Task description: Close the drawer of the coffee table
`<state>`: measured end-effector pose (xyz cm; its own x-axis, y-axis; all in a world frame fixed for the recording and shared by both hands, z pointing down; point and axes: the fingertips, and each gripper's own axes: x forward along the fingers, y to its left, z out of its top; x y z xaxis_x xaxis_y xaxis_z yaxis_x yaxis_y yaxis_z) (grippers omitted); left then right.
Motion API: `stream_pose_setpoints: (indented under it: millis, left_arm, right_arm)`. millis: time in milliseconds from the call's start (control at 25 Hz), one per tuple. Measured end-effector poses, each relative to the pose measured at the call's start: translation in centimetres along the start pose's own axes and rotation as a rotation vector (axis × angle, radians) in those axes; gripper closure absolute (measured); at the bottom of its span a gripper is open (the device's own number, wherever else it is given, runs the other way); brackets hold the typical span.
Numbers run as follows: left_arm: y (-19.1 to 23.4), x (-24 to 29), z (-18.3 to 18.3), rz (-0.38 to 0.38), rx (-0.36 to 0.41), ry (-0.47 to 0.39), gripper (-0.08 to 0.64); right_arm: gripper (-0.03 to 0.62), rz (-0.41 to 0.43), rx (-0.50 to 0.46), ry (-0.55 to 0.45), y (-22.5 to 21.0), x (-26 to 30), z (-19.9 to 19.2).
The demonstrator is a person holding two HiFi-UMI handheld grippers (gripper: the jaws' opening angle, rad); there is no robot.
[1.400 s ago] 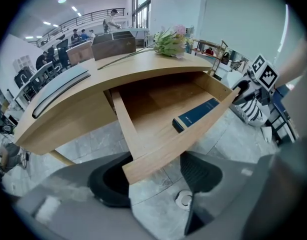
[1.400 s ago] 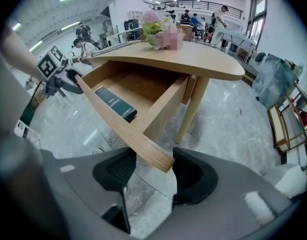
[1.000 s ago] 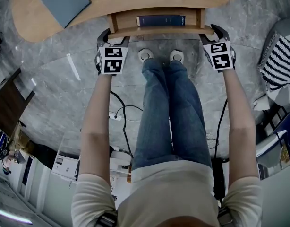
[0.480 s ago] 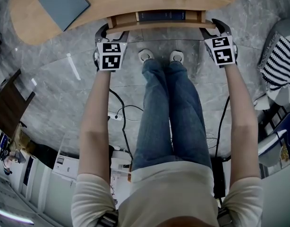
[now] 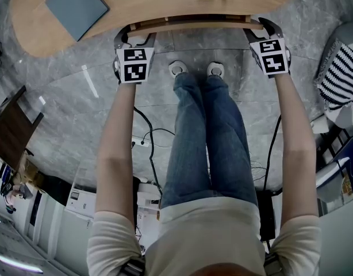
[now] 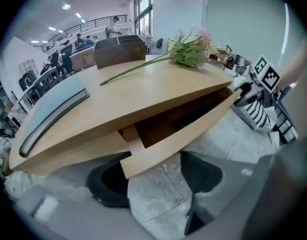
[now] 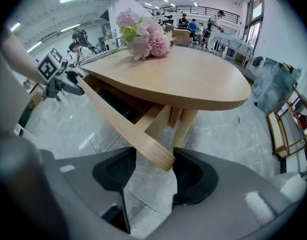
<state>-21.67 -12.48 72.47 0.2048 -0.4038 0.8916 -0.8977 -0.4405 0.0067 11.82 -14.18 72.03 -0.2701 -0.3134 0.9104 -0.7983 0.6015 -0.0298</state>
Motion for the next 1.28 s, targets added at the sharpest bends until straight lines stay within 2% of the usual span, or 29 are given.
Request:
stream_pose_setpoints:
  millis: [560,1280]
  left_arm:
    - [1.5,0.9,2.1,0.024,-0.047,-0.037,0.252]
    - [1.5,0.5,3.4,0.028,-0.121,-0.058,0.252]
  right_arm:
    - [0.360,0.002,0.006,-0.016,-1.5,1.1,2.0]
    - [0.359,0.008,0.026,-0.013,-2.2,1.2,2.5]
